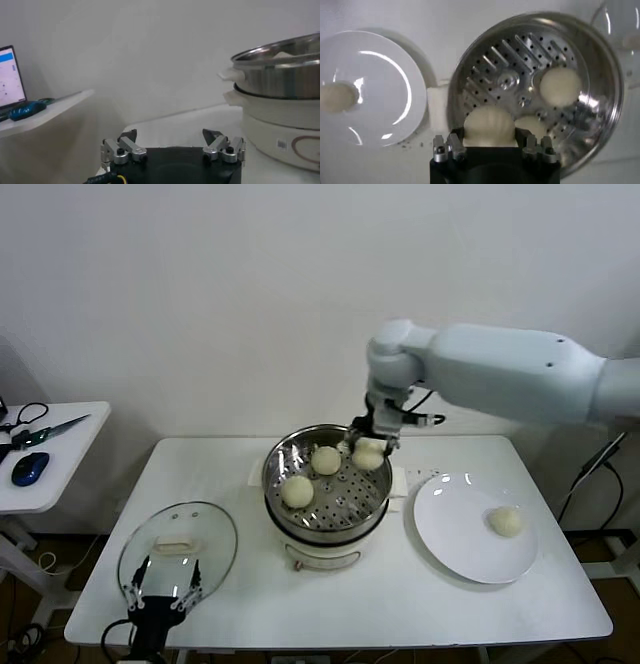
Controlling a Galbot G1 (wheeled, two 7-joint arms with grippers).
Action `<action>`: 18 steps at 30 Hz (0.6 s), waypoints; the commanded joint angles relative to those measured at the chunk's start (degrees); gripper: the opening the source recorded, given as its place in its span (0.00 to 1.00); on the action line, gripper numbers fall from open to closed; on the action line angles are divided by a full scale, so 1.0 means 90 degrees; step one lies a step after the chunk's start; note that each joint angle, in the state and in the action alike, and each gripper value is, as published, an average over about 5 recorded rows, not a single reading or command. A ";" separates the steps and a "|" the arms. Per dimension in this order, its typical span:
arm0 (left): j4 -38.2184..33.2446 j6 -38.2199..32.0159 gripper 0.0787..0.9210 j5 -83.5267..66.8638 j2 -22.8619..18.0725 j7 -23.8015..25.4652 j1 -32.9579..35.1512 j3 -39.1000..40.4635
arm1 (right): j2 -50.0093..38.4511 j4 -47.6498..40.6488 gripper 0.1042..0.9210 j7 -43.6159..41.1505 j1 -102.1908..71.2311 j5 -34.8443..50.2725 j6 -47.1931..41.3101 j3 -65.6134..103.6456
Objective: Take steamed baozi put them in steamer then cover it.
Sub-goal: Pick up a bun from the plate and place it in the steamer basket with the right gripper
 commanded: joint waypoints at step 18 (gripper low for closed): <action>0.0164 -0.0075 0.88 -0.0126 0.0033 -0.0018 0.0116 -0.0144 | 0.0930 0.0134 0.74 0.0078 -0.0893 -0.0283 0.0200 -0.0060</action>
